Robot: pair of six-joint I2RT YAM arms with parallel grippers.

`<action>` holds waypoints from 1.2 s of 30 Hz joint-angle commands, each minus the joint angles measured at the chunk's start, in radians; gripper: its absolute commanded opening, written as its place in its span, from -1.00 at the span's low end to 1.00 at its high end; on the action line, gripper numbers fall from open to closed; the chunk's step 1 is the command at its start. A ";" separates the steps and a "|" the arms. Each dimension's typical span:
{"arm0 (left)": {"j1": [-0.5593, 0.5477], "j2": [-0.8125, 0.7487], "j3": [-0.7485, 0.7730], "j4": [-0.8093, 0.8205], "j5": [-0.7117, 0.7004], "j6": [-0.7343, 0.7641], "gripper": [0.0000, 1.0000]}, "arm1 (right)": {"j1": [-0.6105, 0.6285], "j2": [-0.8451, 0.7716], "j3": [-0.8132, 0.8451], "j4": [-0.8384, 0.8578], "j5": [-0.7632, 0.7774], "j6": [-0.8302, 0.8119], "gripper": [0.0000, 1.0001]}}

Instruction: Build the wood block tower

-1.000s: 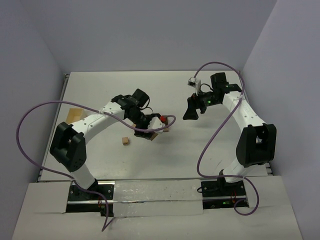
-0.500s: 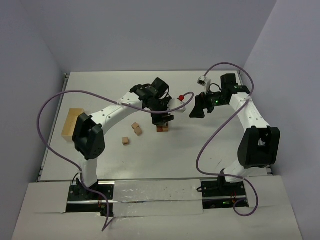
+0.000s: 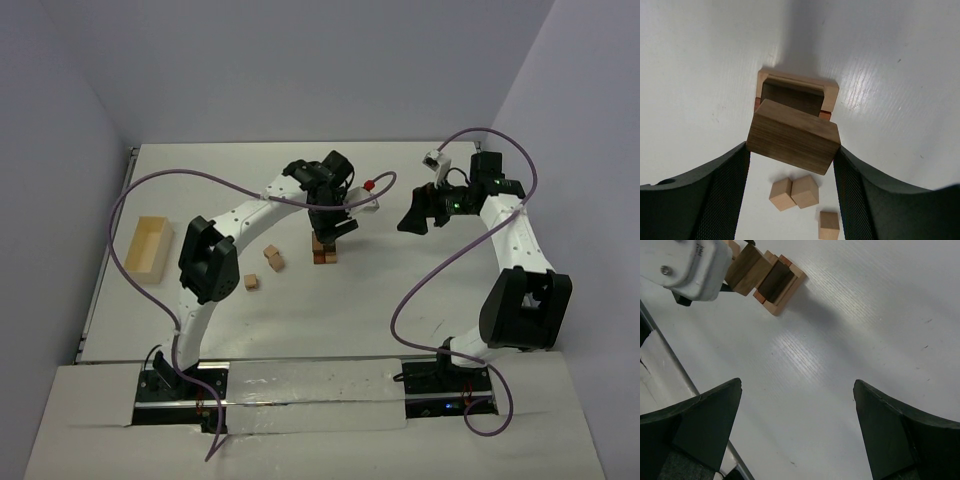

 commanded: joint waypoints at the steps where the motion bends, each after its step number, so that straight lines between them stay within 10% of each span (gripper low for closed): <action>1: -0.009 0.022 0.067 -0.063 -0.033 -0.070 -0.22 | -0.005 -0.035 0.005 0.021 -0.032 0.017 0.99; 36: 0.013 0.006 -0.030 -0.007 -0.013 -0.041 -0.18 | -0.006 -0.028 0.018 0.078 -0.076 0.083 0.99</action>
